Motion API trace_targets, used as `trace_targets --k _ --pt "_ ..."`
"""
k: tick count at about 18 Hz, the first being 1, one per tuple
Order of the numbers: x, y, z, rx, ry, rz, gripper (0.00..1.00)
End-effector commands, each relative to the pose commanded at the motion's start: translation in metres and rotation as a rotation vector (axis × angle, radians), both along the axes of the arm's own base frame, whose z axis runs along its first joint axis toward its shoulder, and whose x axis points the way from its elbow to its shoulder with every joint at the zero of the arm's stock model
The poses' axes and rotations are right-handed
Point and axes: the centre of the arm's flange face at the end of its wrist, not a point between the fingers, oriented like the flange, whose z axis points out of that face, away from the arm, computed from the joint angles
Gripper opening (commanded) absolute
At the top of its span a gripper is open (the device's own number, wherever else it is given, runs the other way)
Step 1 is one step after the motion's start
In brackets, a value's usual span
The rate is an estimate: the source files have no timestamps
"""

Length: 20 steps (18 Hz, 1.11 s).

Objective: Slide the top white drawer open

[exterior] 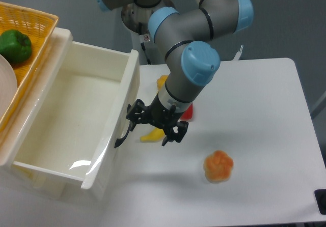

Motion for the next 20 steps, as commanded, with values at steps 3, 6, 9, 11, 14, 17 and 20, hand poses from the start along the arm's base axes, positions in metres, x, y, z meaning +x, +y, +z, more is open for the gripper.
trace_targets --k 3,6,9,11,14,17,20 --pt "-0.024 -0.010 -0.015 -0.026 0.085 -0.081 1.00" --pt "-0.051 -0.022 -0.034 -0.058 0.162 -0.175 1.00" --pt "-0.074 -0.036 -0.056 -0.105 0.204 -0.272 1.00" --pt "-0.098 -0.054 -0.069 -0.127 0.229 -0.329 1.00" --pt "-0.124 -0.072 -0.086 -0.138 0.269 -0.456 1.00" --pt "-0.138 -0.084 -0.109 -0.295 0.313 -0.590 1.00" --pt "-0.151 -0.081 -0.139 -0.329 0.323 -0.601 1.00"
